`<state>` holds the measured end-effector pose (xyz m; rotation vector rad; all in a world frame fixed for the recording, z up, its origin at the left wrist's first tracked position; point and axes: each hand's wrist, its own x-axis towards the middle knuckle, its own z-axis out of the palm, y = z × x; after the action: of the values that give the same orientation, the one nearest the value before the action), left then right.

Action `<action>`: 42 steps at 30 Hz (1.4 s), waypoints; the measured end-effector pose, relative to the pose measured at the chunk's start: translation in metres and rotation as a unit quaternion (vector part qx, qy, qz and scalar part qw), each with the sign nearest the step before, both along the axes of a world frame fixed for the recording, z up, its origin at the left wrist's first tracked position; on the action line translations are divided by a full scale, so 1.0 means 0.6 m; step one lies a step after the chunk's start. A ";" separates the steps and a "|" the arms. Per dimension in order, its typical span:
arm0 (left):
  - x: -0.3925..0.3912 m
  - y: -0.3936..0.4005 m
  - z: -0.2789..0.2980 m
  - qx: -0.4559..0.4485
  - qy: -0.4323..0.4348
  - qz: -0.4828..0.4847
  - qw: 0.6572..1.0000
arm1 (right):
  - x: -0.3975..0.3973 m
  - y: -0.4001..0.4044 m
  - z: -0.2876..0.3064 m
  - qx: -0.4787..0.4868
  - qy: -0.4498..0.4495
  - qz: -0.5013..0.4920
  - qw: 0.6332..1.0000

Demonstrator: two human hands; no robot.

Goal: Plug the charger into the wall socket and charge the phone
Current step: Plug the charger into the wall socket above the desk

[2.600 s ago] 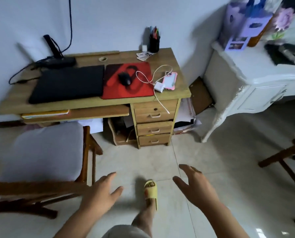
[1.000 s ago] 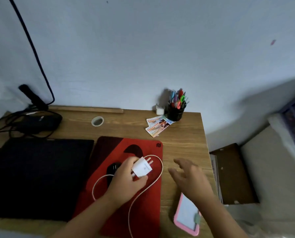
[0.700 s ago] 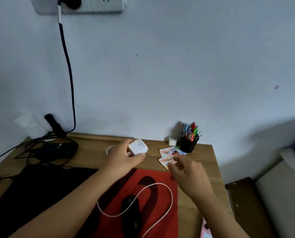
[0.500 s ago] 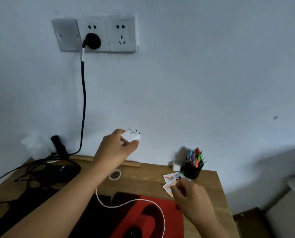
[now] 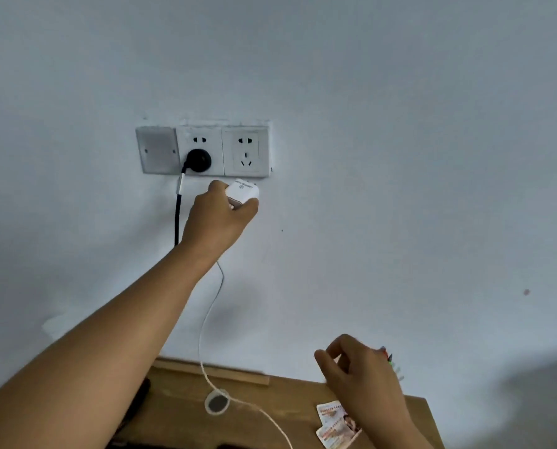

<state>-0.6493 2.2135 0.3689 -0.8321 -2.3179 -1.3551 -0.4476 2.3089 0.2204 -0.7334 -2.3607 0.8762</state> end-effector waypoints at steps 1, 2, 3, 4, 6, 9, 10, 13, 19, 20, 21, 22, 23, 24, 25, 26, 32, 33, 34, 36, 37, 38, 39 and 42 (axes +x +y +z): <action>-0.008 0.008 0.015 0.007 0.006 -0.003 1.000 | -0.005 0.001 0.011 0.003 0.009 0.001 1.000; -0.017 0.016 0.028 0.013 0.010 -0.005 1.000 | -0.010 0.003 0.021 0.010 0.018 0.002 1.000; -0.026 0.025 0.040 0.018 0.013 -0.005 1.000 | -0.015 0.005 0.030 0.017 0.027 0.002 0.999; -0.035 0.032 0.050 0.021 0.015 0.000 1.000 | -0.019 0.006 0.038 0.021 0.036 0.001 0.999; -0.052 0.045 0.070 0.033 0.018 0.014 0.999 | -0.026 0.009 0.053 0.017 0.054 0.001 0.998; -0.074 0.061 0.092 0.031 0.021 0.035 0.999 | -0.031 0.013 0.063 0.015 0.062 0.003 0.998; -0.080 0.067 0.096 0.026 0.021 0.040 0.999 | -0.033 0.014 0.065 0.014 0.061 0.005 0.998; -0.091 0.079 0.095 0.013 0.017 0.049 0.999 | -0.038 0.016 0.069 0.013 0.057 0.008 0.998; -0.090 0.081 0.073 -0.003 0.028 0.084 0.996 | -0.046 0.018 0.076 0.011 0.062 0.011 0.998; -0.089 0.081 0.073 -0.003 0.031 0.089 0.995 | -0.046 0.018 0.077 0.011 0.066 0.011 0.998; -0.089 0.081 0.076 -0.007 0.036 0.097 0.995 | -0.046 0.020 0.079 0.011 0.071 0.010 0.997; -0.088 0.080 0.080 -0.016 0.041 0.108 0.993 | -0.045 0.021 0.081 0.011 0.075 0.009 0.997; -0.088 0.080 0.086 -0.027 0.047 0.119 0.991 | -0.045 0.023 0.083 0.012 0.077 0.006 0.997; -0.087 0.080 0.092 -0.036 0.049 0.127 0.990 | -0.044 0.025 0.086 0.014 0.078 0.005 0.997; -0.087 0.082 0.098 -0.041 0.049 0.132 0.989 | -0.043 0.028 0.089 0.014 0.080 0.005 0.997; -0.087 0.084 0.103 -0.041 0.050 0.137 0.988 | -0.042 0.030 0.090 0.012 0.080 0.006 0.997; -0.095 0.089 0.111 -0.066 0.040 0.123 0.989 | -0.033 0.041 0.087 0.009 0.079 0.009 0.997; -0.098 0.088 0.104 -0.069 0.046 0.122 0.989 | -0.033 0.044 0.086 0.008 0.078 0.009 0.997; -0.100 0.086 0.097 -0.070 0.056 0.122 0.988 | -0.033 0.045 0.086 0.007 0.078 0.011 0.997; -0.103 0.084 0.083 -0.071 0.072 0.129 0.986 | -0.034 0.047 0.088 0.004 0.083 0.014 0.996; -0.104 0.084 0.080 -0.073 0.075 0.131 0.986 | -0.036 0.047 0.090 0.004 0.085 0.015 0.996; -0.105 0.084 0.082 -0.075 0.072 0.132 0.986 | -0.039 0.047 0.091 0.005 0.087 0.016 0.996; -0.106 0.083 0.085 -0.077 0.063 0.131 0.986 | -0.042 0.048 0.093 0.007 0.089 0.019 0.996; -0.104 0.084 0.100 -0.089 0.050 0.137 0.985 | -0.054 0.047 0.099 0.011 0.097 0.028 0.995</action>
<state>-0.7117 2.2637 0.4288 -0.5875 -2.3934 -0.9831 -0.4797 2.3374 0.2799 -0.5499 -2.2247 0.9008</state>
